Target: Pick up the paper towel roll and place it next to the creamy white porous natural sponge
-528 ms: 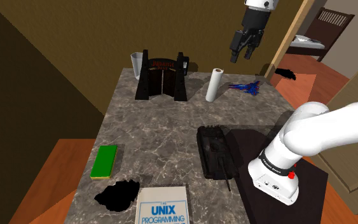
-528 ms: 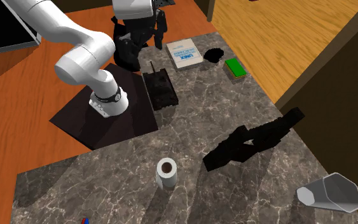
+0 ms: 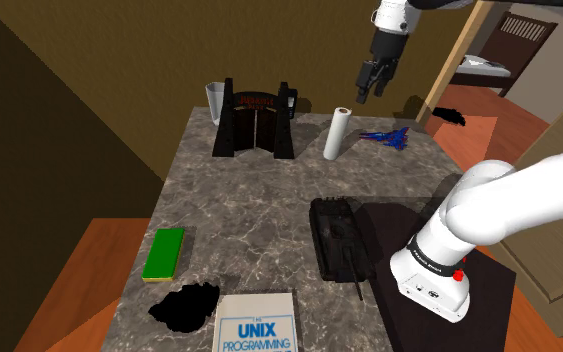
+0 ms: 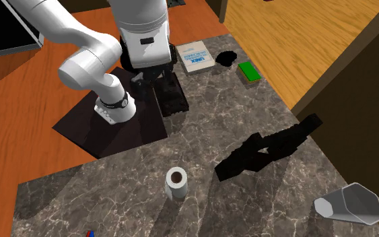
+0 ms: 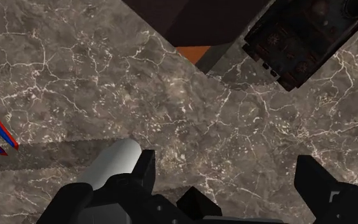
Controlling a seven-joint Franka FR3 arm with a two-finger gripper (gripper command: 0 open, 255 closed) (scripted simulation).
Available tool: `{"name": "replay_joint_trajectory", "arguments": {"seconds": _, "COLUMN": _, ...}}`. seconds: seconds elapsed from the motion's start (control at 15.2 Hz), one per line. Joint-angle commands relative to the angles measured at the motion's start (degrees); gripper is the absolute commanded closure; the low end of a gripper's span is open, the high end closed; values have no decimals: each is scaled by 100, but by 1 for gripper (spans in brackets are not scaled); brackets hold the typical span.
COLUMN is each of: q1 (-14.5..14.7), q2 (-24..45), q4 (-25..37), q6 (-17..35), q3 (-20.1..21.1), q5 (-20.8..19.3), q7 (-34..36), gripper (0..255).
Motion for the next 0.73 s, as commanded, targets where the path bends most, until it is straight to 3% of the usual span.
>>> {"name": "replay_joint_trajectory", "arguments": {"seconds": 0.0, "q1": 11, "q2": 266, "q4": -4, "q6": 295, "q3": -172, "q5": -124, "q7": -348, "gripper": 0}}
{"name": "replay_joint_trajectory", "arguments": {"seconds": 0.66, "q1": 71, "q2": 1970, "q4": 493, "q6": 1636, "q3": -1020, "q5": -382, "q7": -2076, "gripper": 0}}
